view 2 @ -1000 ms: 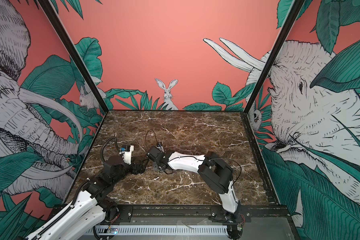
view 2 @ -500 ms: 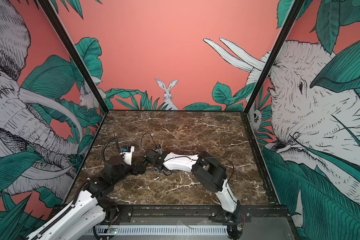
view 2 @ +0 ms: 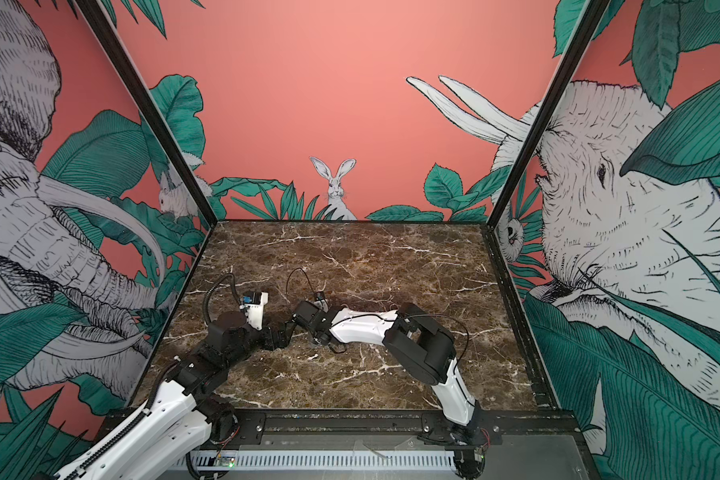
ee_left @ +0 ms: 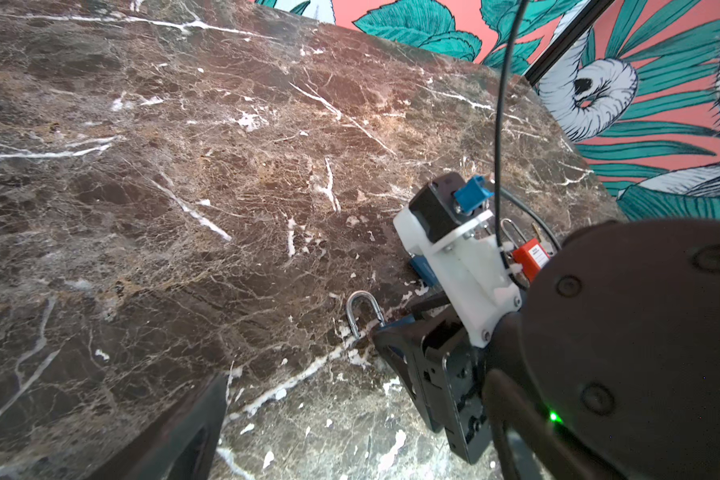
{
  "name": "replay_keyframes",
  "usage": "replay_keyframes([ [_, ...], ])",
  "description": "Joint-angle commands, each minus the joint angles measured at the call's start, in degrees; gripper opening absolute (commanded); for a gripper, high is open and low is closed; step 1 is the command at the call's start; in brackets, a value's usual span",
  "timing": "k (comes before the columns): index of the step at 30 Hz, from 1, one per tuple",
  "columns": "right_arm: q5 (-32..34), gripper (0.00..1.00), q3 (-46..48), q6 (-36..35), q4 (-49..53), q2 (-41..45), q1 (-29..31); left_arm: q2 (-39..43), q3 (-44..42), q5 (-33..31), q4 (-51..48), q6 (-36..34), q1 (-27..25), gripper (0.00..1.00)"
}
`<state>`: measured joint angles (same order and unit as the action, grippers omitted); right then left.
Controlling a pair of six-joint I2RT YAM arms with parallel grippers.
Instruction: Lock with the key
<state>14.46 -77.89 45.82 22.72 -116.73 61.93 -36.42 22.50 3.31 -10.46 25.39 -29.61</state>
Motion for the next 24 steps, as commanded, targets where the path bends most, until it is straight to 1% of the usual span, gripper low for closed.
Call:
replay_keyframes([
  [1,-2.6,0.50,2.3,-0.5,1.8,0.9,-0.6,-1.3,-0.4,2.3,4.1,1.6,0.9,0.97],
  [2,-2.8,0.50,4.5,-0.9,1.9,1.3,-0.7,-1.9,-0.4,2.7,4.7,1.9,1.1,0.97],
  [4,-3.1,0.49,5.7,-1.6,1.9,1.9,-0.7,-2.8,-0.6,3.2,5.9,2.3,1.1,0.97],
  [8,-4.5,0.44,8.2,-2.8,0.5,3.1,-1.3,-4.6,-0.9,3.6,8.2,3.0,1.3,0.96],
  [9,-5.1,0.43,9.0,-3.0,-0.6,3.5,-1.6,-5.1,-1.0,3.8,8.7,3.0,1.3,0.96],
  [12,-9.8,0.37,13.1,-4.1,-7.2,5.4,-3.3,-6.9,-0.7,4.5,9.5,3.0,1.4,0.95],
  [13,-11.4,0.32,14.5,-4.7,-9.4,6.2,-3.9,-7.5,-0.7,4.6,9.9,2.9,1.4,0.94],
  [14,-12.8,0.24,15.5,-5.7,-11.1,6.9,-4.4,-8.2,-0.7,4.8,10.2,2.7,1.4,0.94],
  [16,-13.5,0.02,16.1,-8.3,-12.0,8.3,-4.9,-9.5,-0.7,4.9,10.5,2.2,1.6,0.94],
  [17,-13.8,0.00,16.0,-10.3,-11.5,9.1,-5.2,-10.4,-0.5,5.1,10.8,2.0,1.6,0.94],
  [21,-11.7,0.00,15.7,-16.9,-7.6,13.1,-5.4,-13.3,0.1,6.7,11.9,1.4,2.1,0.93],
  [24,-10.2,0.00,16.0,-20.6,-5.3,16.9,-5.6,-15.6,0.9,10.1,13.8,1.2,2.3,0.93],
])
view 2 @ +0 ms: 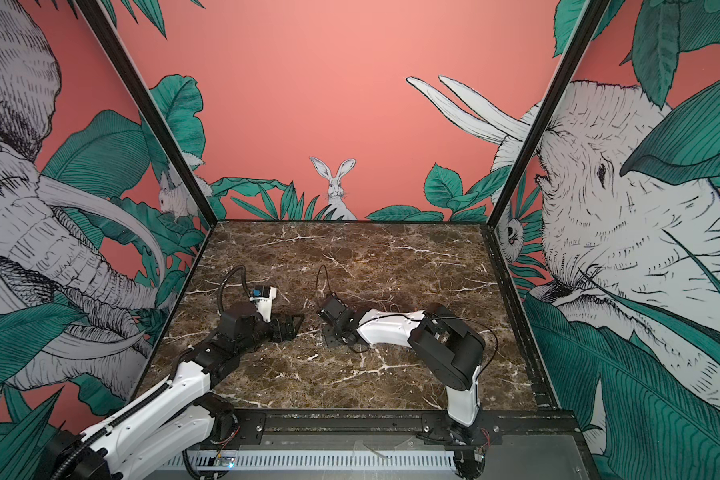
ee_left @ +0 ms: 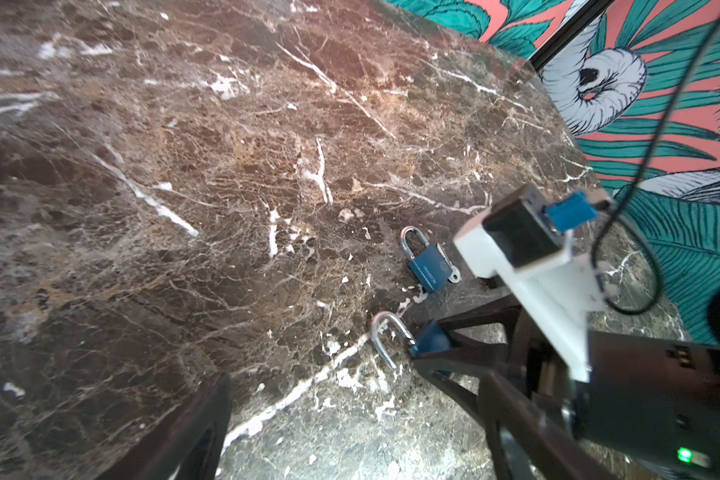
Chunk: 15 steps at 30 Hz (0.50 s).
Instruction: Lock with the key
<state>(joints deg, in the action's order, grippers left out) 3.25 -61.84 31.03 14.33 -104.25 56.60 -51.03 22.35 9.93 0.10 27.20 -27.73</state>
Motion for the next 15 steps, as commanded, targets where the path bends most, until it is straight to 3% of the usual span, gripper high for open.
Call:
replay_keyframes([
  [1,1.5,0.00,0.0,-7.2,4.1,5.7,-0.2,-2.0,1.6,5.6,4.0,-0.8,0.4,0.94],
  [8,-0.2,0.00,2.5,-13.7,3.6,13.6,-0.2,-10.4,5.8,20.4,7.1,-1.5,0.4,0.90],
  [15,0.7,0.00,2.6,-15.0,4.1,18.0,-0.3,-15.0,6.5,28.2,12.1,0.5,0.4,0.81],
])
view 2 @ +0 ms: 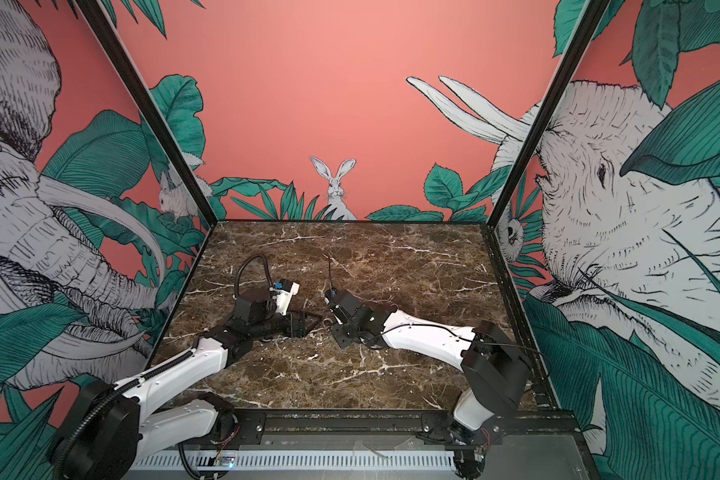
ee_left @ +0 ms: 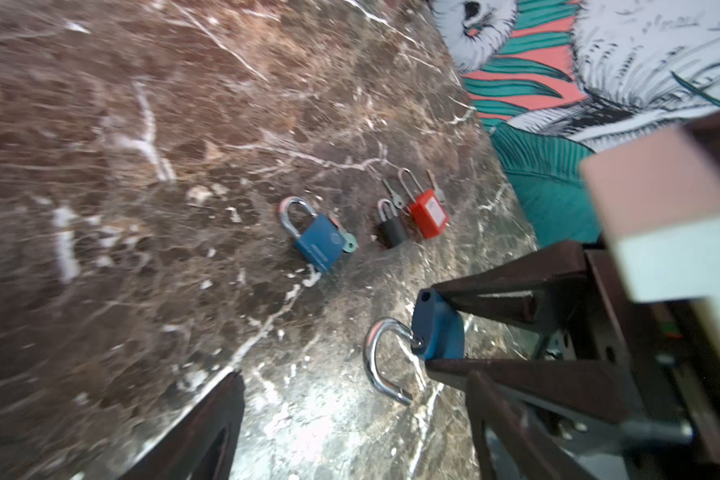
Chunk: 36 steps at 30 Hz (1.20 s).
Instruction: Lock with the key
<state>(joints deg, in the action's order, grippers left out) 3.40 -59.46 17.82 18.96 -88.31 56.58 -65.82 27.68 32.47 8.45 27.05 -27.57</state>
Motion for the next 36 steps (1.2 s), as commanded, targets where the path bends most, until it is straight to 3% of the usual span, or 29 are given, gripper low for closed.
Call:
replay_keyframes([
  [1,0.6,0.00,0.2,-1.9,-0.4,2.6,-0.2,-0.6,1.1,6.6,4.4,1.1,0.2,0.78],
  [9,0.2,0.00,0.5,-3.3,-0.8,4.7,-0.2,-2.7,1.5,11.7,8.6,4.0,0.2,0.63],
  [17,0.0,0.00,0.6,-4.0,-1.2,5.6,0.0,-3.6,1.8,12.4,10.0,4.9,0.2,0.47],
  [36,-0.3,0.00,-0.3,-5.2,-2.4,5.4,1.0,-5.7,1.9,15.0,12.4,5.9,0.2,0.30],
])
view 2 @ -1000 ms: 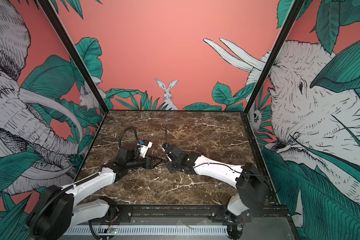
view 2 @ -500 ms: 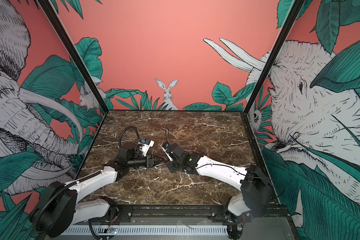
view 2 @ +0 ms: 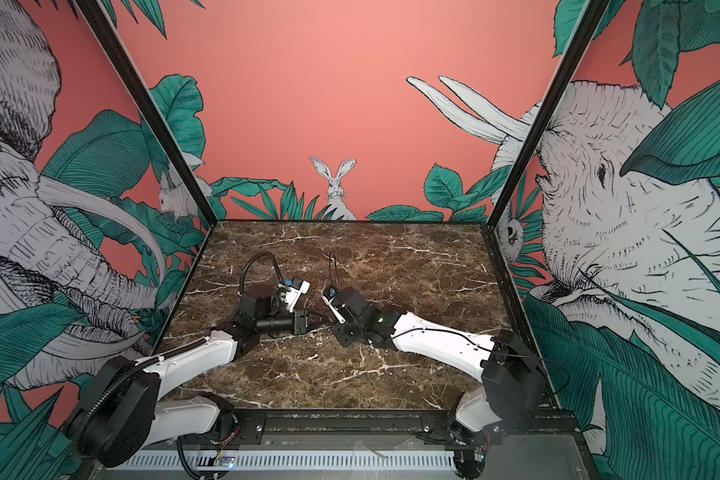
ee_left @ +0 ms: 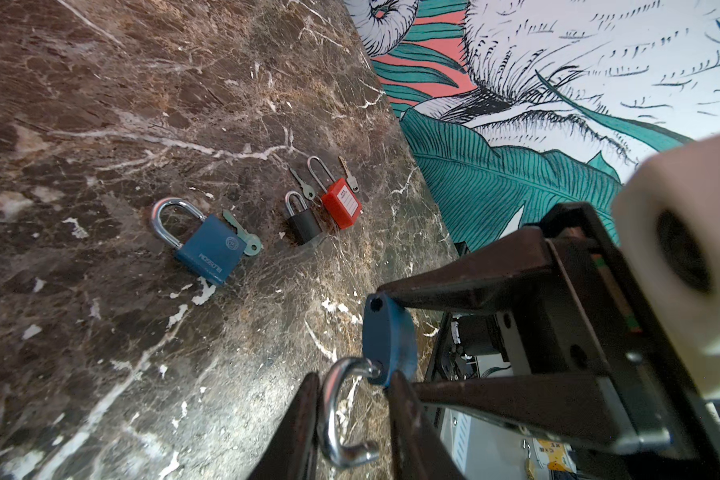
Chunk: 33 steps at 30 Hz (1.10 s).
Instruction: Lock with the key
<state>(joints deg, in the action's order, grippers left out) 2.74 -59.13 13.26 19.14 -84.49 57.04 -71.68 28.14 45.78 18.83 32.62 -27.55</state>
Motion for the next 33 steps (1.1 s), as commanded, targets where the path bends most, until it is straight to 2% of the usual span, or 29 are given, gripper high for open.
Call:
replay_keyframes([
  [1,0.5,0.00,-0.6,-0.6,-2.7,1.5,0.5,0.1,1.5,1.8,2.0,0.4,0.2,0.27],
  [4,0.5,0.00,-0.7,-0.6,-3.2,1.5,0.5,-0.2,1.6,2.3,2.1,0.3,0.2,0.25],
  [15,0.4,0.00,-1.2,-1.4,-4.3,1.1,0.8,-1.7,1.8,3.2,3.1,1.0,0.1,0.25],
  [17,0.5,0.00,-1.2,-1.6,-4.0,0.9,0.7,-1.7,1.9,3.3,3.4,1.3,0.1,0.21],
  [19,1.0,0.00,-0.9,-1.3,-4.3,0.8,0.8,-1.7,2.0,3.2,3.8,1.7,0.1,0.08],
  [21,1.4,0.00,-0.6,-1.1,-4.7,0.8,0.7,-1.5,1.9,2.8,4.1,2.3,0.1,0.00],
  [27,3.5,0.00,-0.2,1.2,-5.9,1.0,0.2,-0.7,1.8,-0.8,3.6,3.7,0.1,0.00],
  [28,3.8,0.04,-0.3,1.7,-6.1,1.1,-0.1,-0.7,1.8,-1.5,4.2,4.6,0.1,0.00],
  [31,4.2,0.38,0.3,2.5,-6.9,2.2,-1.4,-0.1,1.8,-5.1,6.1,9.5,0.2,0.00],
  [33,5.3,0.54,1.4,1.8,-8.6,4.4,-1.6,1.2,1.5,-8.1,8.2,14.0,0.2,0.00],
])
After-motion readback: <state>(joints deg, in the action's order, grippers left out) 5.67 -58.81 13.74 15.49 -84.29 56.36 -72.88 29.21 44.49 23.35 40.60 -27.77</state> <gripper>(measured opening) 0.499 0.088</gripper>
